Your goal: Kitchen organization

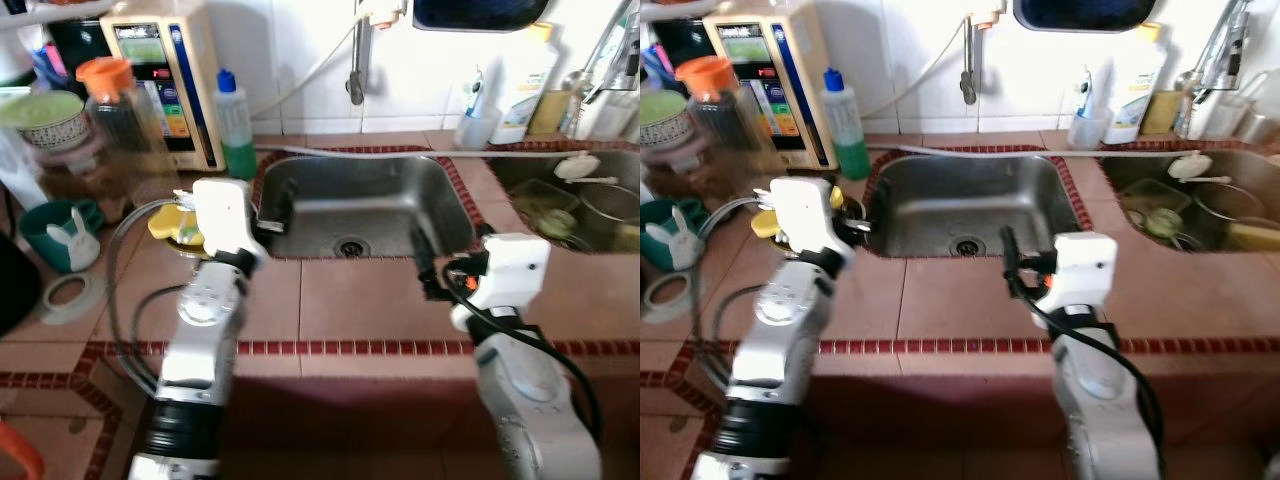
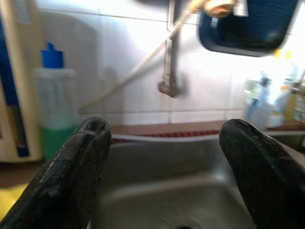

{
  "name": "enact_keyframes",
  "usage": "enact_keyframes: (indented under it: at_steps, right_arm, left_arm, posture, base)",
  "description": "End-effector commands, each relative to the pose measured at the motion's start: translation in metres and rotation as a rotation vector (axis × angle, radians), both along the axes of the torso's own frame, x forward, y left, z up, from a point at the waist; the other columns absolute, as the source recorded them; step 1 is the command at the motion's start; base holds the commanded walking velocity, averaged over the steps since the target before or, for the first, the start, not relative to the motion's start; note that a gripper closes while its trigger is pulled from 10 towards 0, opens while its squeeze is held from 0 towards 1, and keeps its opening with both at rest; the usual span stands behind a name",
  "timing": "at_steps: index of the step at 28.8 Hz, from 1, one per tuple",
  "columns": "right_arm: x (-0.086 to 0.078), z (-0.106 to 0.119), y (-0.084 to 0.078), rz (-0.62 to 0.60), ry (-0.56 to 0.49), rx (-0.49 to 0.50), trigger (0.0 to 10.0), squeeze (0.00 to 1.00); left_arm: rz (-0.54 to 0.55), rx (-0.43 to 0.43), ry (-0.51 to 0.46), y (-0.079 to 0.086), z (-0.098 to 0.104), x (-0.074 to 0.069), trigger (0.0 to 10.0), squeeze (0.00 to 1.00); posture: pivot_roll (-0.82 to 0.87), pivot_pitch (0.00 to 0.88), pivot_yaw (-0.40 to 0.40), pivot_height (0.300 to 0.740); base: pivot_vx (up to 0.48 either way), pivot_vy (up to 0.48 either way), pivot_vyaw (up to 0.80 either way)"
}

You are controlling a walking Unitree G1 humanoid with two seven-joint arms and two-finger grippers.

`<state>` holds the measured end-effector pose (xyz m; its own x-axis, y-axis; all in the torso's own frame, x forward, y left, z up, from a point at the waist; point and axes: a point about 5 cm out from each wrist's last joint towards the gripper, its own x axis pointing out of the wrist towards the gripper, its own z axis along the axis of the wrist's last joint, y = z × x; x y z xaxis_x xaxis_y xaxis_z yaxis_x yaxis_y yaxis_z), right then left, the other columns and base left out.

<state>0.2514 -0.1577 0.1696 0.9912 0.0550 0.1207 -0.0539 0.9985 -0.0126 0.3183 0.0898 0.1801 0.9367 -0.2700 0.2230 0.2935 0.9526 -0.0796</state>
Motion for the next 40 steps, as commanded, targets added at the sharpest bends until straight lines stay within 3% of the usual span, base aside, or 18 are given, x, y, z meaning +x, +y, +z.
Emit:
enact_keyframes:
  at_steps: [1, 7, 14, 40]
  right_arm:
    - [0.0007, 0.0045, 0.0071, 0.029, -0.022, 0.015, 10.0, 0.0]
    - [0.0014, 0.0046, 0.0063, 0.031, -0.023, 0.016, 10.0, 0.0]
    - [0.0014, 0.0048, 0.0061, 0.031, -0.024, 0.016, 10.0, 0.0]
    - [0.0019, 0.0034, 0.0069, 0.036, -0.012, 0.011, 10.0, 0.0]
  left_arm:
    - [0.041, 0.014, -0.009, 0.0114, 0.0017, 0.0012, 10.0, 0.0]
    - [0.044, 0.048, -0.066, 0.0072, 0.0067, -0.0014, 10.0, 0.0]
    - [0.048, 0.042, -0.041, 0.0054, 0.0036, -0.0017, 10.0, 0.0]
    - [0.066, 0.047, -0.004, 0.0058, -0.0012, -0.0005, 10.0, 0.0]
  posture:
    - [0.0, 0.0, 0.027, 0.74]
    - [0.0, 0.0, 0.025, 0.74]
    - [0.0, 0.0, 0.022, 0.74]
    - [0.0, 0.0, 0.021, 0.74]
  base:
    - [0.304, 0.0, 0.0]
    - [0.0, 0.0, 0.0]
    - [0.0, 0.0, 0.0]
    - [0.0, -0.356, 0.0]
